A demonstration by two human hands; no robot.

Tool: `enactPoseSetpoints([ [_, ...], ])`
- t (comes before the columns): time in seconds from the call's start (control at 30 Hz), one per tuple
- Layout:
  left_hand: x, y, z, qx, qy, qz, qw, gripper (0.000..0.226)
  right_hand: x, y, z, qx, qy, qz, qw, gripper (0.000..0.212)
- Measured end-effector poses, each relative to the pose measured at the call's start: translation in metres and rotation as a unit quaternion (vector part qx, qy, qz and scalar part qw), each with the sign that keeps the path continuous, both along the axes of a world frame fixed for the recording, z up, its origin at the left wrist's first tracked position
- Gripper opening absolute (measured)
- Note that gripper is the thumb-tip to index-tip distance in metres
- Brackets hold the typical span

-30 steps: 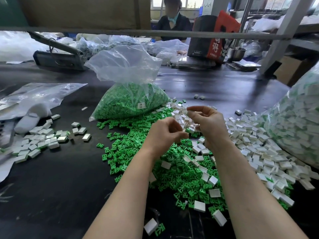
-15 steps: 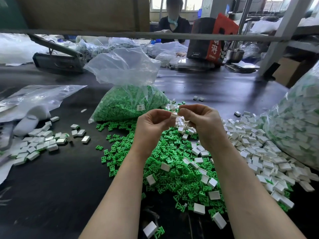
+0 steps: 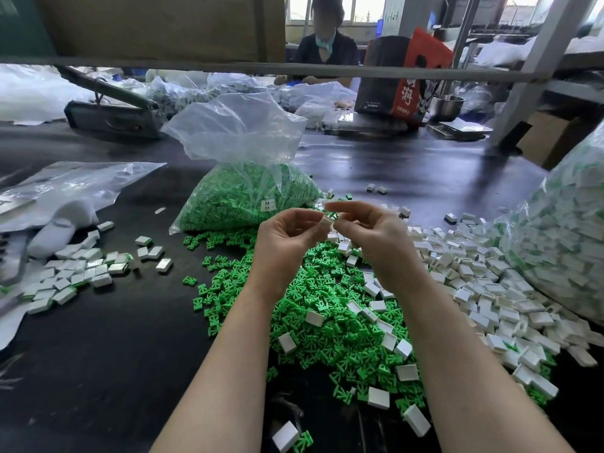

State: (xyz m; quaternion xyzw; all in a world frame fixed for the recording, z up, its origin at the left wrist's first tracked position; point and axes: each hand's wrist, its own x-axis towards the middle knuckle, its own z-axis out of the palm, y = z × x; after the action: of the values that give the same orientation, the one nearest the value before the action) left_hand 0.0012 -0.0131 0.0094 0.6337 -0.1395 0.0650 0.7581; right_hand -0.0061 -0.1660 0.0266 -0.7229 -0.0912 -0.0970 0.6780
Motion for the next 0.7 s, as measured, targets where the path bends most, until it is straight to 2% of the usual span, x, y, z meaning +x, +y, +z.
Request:
enactPoseSetpoints([
  [0.2,-0.0005,0.0002,-0.0008,-0.004,0.021,0.002,1.000,0.021,0.0011,0.0035,-0.0001,0.063,0.000,-0.052,0.997,0.011],
  [0.37,0.0001,-0.0003,-0.0011,-0.011,0.033,0.004,0.999,0.020,0.0022,0.0062,-0.0033,0.063,-0.001,-0.061,0.996,0.004],
  [0.7,0.0001,0.0006,-0.0016,-0.016,0.020,0.013,1.000,0.013,0.0015,0.0098,-0.0053,0.105,0.025,-0.053,0.993,0.004],
])
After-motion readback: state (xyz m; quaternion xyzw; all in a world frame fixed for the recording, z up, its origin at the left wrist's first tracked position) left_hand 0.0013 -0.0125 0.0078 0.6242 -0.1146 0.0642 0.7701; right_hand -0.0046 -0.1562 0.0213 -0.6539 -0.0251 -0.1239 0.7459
